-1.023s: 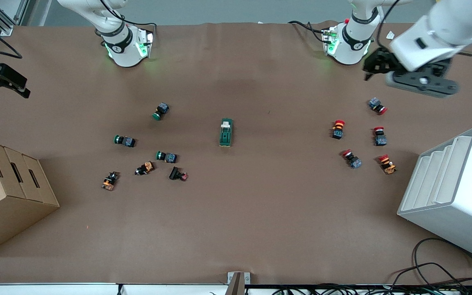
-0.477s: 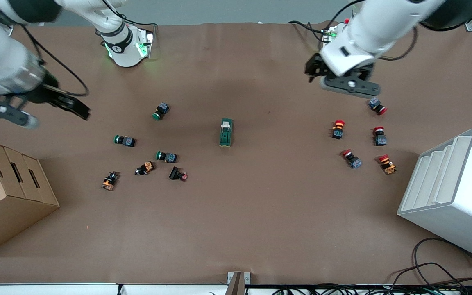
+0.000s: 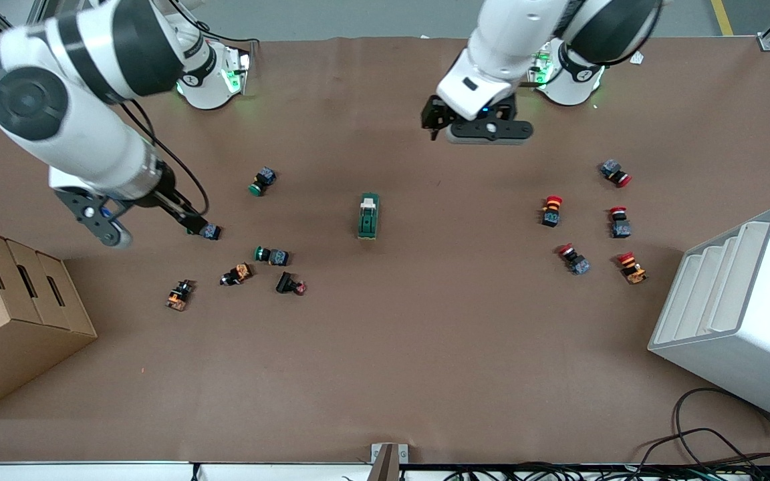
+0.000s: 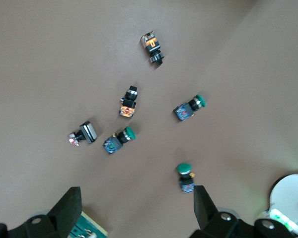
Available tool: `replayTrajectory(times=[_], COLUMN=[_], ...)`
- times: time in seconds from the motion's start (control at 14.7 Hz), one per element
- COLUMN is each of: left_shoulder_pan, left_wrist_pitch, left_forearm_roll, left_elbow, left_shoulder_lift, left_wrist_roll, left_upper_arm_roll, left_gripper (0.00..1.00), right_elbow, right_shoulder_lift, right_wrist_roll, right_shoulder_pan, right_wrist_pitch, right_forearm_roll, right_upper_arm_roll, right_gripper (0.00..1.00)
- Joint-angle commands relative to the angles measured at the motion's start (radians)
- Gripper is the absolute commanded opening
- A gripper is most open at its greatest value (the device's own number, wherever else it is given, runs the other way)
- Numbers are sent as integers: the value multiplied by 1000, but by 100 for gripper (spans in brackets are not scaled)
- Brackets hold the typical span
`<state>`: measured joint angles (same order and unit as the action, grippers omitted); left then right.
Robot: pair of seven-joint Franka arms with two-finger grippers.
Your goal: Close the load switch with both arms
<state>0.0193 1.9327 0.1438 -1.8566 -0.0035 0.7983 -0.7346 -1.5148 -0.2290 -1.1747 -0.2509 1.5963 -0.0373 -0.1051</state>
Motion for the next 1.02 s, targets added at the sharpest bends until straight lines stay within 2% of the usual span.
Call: replayTrajectory(times=[0.0, 0.14, 0.27, 0.48, 0.75, 0.95], left_shoulder_pan=[-6, 27, 94, 218, 344, 415], left_wrist_pitch=[109, 179, 230, 301, 332, 330], left_forearm_roll=[7, -22, -117, -349, -736, -1030], left_elbow=[-61, -84, -89, -85, -72, -58], left_shoulder_lift=[6, 22, 80, 212, 383, 497], left_wrist_roll=[172, 258, 376, 653, 1057, 1319], left_upper_arm_roll=[-72, -97, -98, -97, -97, -94], left_gripper=[100, 100, 100, 100, 100, 100], right_elbow=[24, 16, -30, -102, -151, -151], right_shoulder_lift=[-36, -55, -61, -61, -65, -119], right_wrist_roll=[-118, -140, -140, -144, -190, -224], right_shoulder_pan=[-34, -37, -36, -41, -76, -102], right_wrist_pitch=[71, 106, 175, 275, 338, 381], right_forearm_roll=[-6, 22, 49, 144, 148, 171], right_upper_arm_roll=[5, 4, 4, 4, 5, 4], right_gripper=[100, 100, 100, 100, 100, 100])
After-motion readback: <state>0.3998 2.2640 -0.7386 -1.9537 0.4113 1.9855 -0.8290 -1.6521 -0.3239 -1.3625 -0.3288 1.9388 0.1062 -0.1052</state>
